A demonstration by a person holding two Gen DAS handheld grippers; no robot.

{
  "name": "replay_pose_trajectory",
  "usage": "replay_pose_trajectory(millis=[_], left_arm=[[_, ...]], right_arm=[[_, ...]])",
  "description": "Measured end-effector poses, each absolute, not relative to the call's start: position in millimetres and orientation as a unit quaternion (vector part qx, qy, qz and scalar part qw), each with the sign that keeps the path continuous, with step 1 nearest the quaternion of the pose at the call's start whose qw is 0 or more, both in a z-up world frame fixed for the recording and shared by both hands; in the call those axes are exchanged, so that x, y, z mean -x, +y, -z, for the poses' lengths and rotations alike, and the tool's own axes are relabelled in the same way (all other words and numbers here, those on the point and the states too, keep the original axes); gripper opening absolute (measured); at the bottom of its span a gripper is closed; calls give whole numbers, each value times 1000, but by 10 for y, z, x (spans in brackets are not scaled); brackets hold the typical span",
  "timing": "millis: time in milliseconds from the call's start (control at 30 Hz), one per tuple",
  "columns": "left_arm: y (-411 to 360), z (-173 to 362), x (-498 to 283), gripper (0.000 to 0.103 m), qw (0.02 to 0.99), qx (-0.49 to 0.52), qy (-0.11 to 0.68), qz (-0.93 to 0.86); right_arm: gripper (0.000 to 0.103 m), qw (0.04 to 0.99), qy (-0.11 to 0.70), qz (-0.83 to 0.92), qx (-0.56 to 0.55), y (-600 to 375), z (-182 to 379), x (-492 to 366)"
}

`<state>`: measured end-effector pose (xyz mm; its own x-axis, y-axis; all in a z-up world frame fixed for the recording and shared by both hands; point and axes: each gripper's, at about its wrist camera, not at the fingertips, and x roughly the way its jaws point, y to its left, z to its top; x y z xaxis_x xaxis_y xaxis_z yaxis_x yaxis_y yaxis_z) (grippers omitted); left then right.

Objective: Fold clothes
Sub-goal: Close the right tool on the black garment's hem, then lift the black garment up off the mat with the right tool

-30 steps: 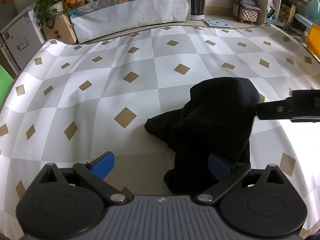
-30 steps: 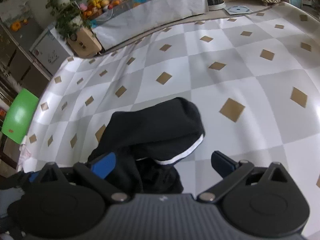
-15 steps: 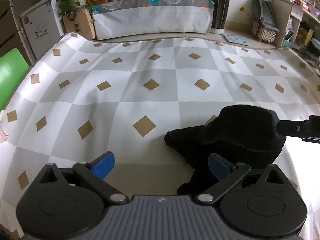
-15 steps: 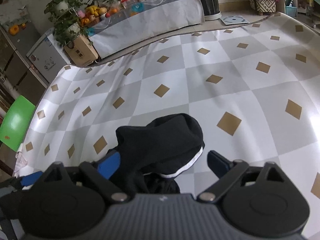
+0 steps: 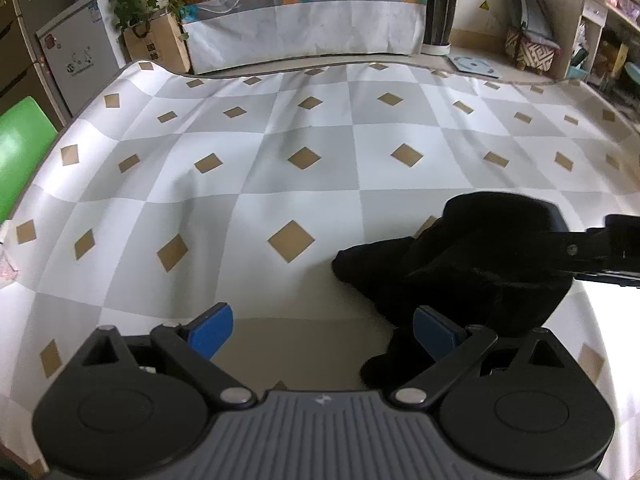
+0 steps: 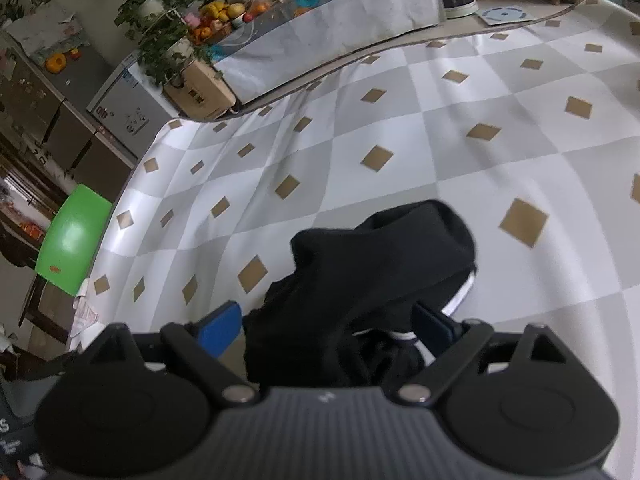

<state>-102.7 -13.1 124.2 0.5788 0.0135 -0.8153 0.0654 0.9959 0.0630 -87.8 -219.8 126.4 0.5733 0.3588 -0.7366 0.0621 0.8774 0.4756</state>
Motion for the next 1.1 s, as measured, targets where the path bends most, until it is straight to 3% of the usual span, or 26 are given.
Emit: replay_pose_trajectory(millis=[167, 367, 633, 733, 1100], left_arm=[[-107, -1202, 1016, 97, 884, -47, 465, 5], [-90, -1188, 1015, 97, 884, -47, 465, 3], [-98, -1163, 1006, 97, 882, -46, 470, 4], [-106, -1155, 1005, 97, 881, -48, 470, 5], [-205, -1149, 995, 97, 881, -45, 470, 23]], right_arm=[[81, 846, 471, -61, -243, -2073, -1097, 788], [63, 843, 471, -61, -253, -2026, -1025, 742], [17, 842, 463, -64, -271, -2079, -1009, 720], [11, 852, 440, -73, -273, -2096, -1095, 737], [9, 878, 355, -89, -307, -2477, -1477, 866]])
